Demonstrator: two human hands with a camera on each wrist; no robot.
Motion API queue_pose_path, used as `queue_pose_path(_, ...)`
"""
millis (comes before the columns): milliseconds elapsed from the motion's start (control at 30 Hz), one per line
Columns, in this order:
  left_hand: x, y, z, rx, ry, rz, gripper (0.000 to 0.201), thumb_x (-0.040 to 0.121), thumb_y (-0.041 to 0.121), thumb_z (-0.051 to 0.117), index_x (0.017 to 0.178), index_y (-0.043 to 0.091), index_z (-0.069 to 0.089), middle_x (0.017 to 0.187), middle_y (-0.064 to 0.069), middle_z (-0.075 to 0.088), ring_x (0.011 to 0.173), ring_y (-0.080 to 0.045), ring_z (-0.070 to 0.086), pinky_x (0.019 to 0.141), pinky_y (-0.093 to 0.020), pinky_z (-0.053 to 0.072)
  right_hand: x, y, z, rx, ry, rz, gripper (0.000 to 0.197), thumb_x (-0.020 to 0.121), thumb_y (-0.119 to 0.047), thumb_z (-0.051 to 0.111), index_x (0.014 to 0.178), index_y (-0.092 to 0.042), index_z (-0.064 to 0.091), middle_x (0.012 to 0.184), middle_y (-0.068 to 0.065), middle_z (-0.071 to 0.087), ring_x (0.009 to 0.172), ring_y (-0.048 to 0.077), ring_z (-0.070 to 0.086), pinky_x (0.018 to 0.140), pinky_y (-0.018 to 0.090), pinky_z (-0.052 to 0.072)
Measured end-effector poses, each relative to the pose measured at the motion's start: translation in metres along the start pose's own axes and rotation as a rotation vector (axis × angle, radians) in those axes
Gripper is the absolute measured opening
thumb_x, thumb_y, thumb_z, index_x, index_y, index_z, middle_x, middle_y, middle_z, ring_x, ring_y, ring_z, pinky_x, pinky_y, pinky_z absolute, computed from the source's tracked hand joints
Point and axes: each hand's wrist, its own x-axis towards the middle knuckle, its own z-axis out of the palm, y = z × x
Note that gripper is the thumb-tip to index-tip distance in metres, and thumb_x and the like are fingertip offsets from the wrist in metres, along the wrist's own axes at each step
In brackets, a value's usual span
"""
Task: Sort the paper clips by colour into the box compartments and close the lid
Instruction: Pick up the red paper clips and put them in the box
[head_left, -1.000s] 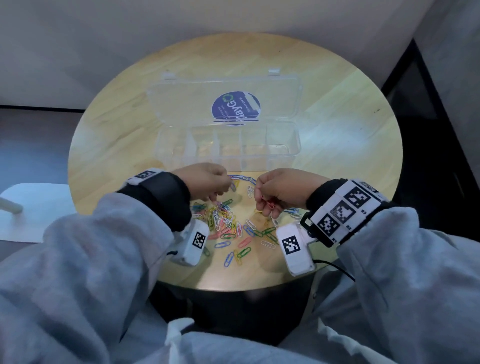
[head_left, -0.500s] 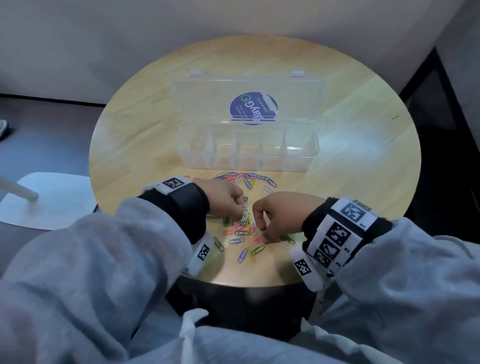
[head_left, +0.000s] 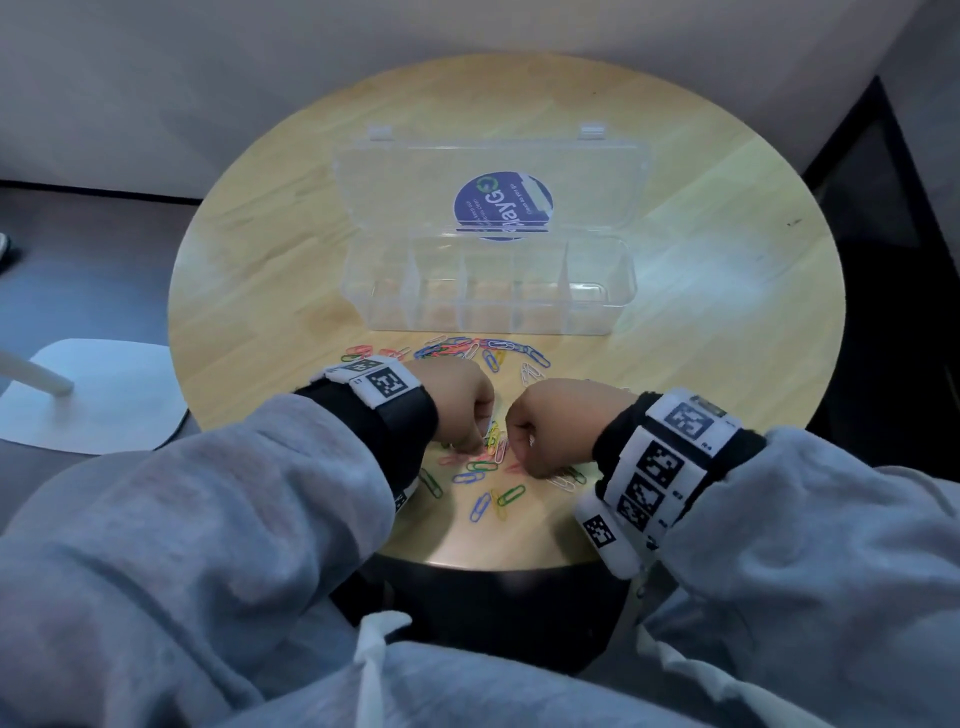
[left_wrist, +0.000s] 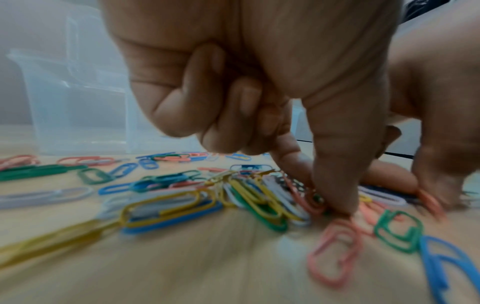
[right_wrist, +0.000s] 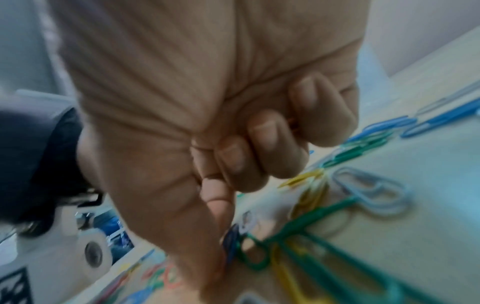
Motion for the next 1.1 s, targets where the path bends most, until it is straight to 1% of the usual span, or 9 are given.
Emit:
queue_pose_path(167,0.000,-0.001,0.003,0.015,0.001,0.014,0.006,0.072,0.024,0.069,0.077,0.019,0.069,0.070,0.004,0.061,0.062,-0.013,0.051,0.050,-0.022,0.035,-0.008,0.019,-0.026,0.249,0.078,0.051,0.010,0.072,-0.014,0.069,0.067,-0.021,0.062,0.054,-0.008,0.050,0.052,0.005,0.045,0.052,0.020,0.037)
queue_pose_path(300,0.000,-0.008,0.001,-0.162,-0.003,0.032,0.005,0.075,0.023,0.070,0.072,0.021,0.066,0.058,0.009,0.058,0.057,-0.007,0.050,0.055,-0.020,0.040,-0.015,0.034,-0.041,0.382,0.156,0.107,0.016,0.076,-0.018,0.069,0.065,-0.020,0.057,0.058,-0.007,0.048,0.053,0.008,0.043,0.054,0.022,0.036)
queue_pose_path(400,-0.004,-0.017,-0.008,-0.371,0.045,0.041,0.017,0.079,0.022,0.071,0.066,0.022,0.060,0.043,0.019,0.054,0.043,0.005,0.047,0.044,-0.004,0.034,-0.017,0.041,-0.046,0.485,0.161,0.143,0.019,0.077,-0.018,0.068,0.064,-0.019,0.054,0.065,-0.001,0.052,0.050,0.012,0.041,0.053,0.023,0.036)
queue_pose_path(500,-0.006,-0.024,-0.012,-0.452,0.053,0.006,0.018,0.080,0.027,0.072,0.067,0.023,0.060,0.044,0.016,0.051,0.045,0.002,0.043,0.050,-0.010,0.035,-0.017,0.042,-0.046,0.525,0.150,0.148,0.018,0.078,-0.017,0.067,0.065,-0.018,0.054,0.068,0.001,0.054,0.050,0.014,0.041,0.053,0.023,0.036)
queue_pose_path(633,-0.004,-0.025,-0.009,-0.409,0.062,-0.029,0.015,0.080,0.025,0.071,0.070,0.025,0.060,0.059,0.013,0.052,0.056,-0.002,0.046,0.059,-0.019,0.036,-0.016,0.041,-0.045,0.523,0.140,0.155,0.018,0.078,-0.016,0.067,0.065,-0.018,0.055,0.062,-0.001,0.053,0.047,0.013,0.040,0.049,0.021,0.035)
queue_pose_path(767,-0.007,-0.019,-0.010,-0.320,0.083,-0.051,0.010,0.081,0.022,0.068,0.083,0.028,0.060,0.064,0.012,0.050,0.058,-0.002,0.045,0.055,-0.019,0.033,-0.015,0.044,-0.044,0.555,0.141,0.162,0.018,0.077,-0.014,0.068,0.065,-0.018,0.054,0.062,0.000,0.056,0.052,0.016,0.046,0.055,0.024,0.039)
queue_pose_path(933,-0.009,-0.002,-0.009,-0.137,0.113,-0.067,0.008,0.078,0.027,0.068,0.081,0.028,0.061,0.066,0.010,0.050,0.064,-0.007,0.048,0.051,-0.021,0.030,-0.010,0.046,-0.042,0.680,0.168,0.142,0.011,0.079,-0.006,0.064,0.075,-0.016,0.062,0.068,0.003,0.058,0.069,0.023,0.055,0.061,0.029,0.048)
queue_pose_path(1033,-0.004,0.012,-0.005,-0.064,0.129,-0.031,0.012,0.080,0.032,0.067,0.090,0.026,0.064,0.069,0.010,0.049,0.073,-0.011,0.050,0.050,-0.019,0.028,-0.008,0.043,-0.042,0.721,0.157,0.145,0.016,0.083,-0.001,0.056,0.084,-0.014,0.066,0.070,0.005,0.055,0.062,0.019,0.053,0.058,0.025,0.050)
queue_pose_path(1100,0.001,0.019,-0.005,-0.027,0.139,-0.016,0.011,0.081,0.031,0.066,0.090,0.025,0.063,0.066,0.010,0.046,0.076,-0.013,0.050,0.049,-0.019,0.028,-0.010,0.041,-0.041,0.741,0.137,0.158,0.019,0.084,0.000,0.050,0.080,-0.013,0.064,0.066,0.004,0.052,0.049,0.012,0.053,0.048,0.018,0.048)
